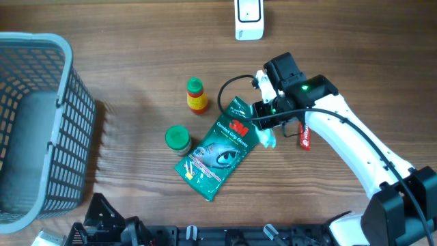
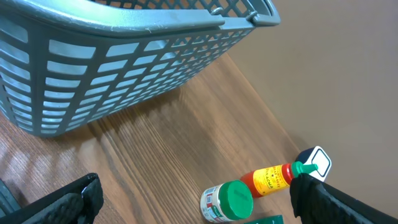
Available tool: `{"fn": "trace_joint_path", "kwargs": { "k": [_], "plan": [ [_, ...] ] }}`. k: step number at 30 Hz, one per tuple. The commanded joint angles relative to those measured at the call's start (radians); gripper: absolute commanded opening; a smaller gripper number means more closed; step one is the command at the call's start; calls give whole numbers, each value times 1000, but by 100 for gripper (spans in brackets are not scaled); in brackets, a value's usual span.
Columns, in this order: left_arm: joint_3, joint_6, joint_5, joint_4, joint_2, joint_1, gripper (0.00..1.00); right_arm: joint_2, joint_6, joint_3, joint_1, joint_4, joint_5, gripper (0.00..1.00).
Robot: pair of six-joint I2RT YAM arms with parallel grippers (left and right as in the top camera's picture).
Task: Scan the item barcode
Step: 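Lower the right gripper onto the Zappy wipes pack and grasp it, then lift the wipes pack up off the gloves pack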
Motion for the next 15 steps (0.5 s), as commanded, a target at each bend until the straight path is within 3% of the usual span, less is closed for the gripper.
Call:
{"fn": "trace_joint_path", "kwargs": {
  "k": [1,3,4,5,6,7,9,11,15],
  "plan": [
    [0,-1,2,3,-8,-3,100,6,23,-5,-2,-1,64,100],
    [0,-1,2,3,-8,-3,100,6,23,-5,-2,3,73,99],
    [0,-1,2,3,-8,-3,100,6,23,-5,-2,14,77,90],
    [0,-1,2,3,-8,-3,100,6,29,-5,-2,29,77,60],
    [0,-1,2,3,-8,-3,100,8,67,-5,-2,45,77,23],
    [0,-1,2,3,-8,-3,100,15,118,-5,-2,59,77,5],
    [0,-1,2,3,-8,-3,100,49,241,-6,-2,68,77,4],
    [0,-1,2,3,-8,-4,100,116,452,-12,-2,70,69,4],
    [0,-1,2,3,-8,-3,100,336,521,-18,-2,137,-108,4]
  ]
}}
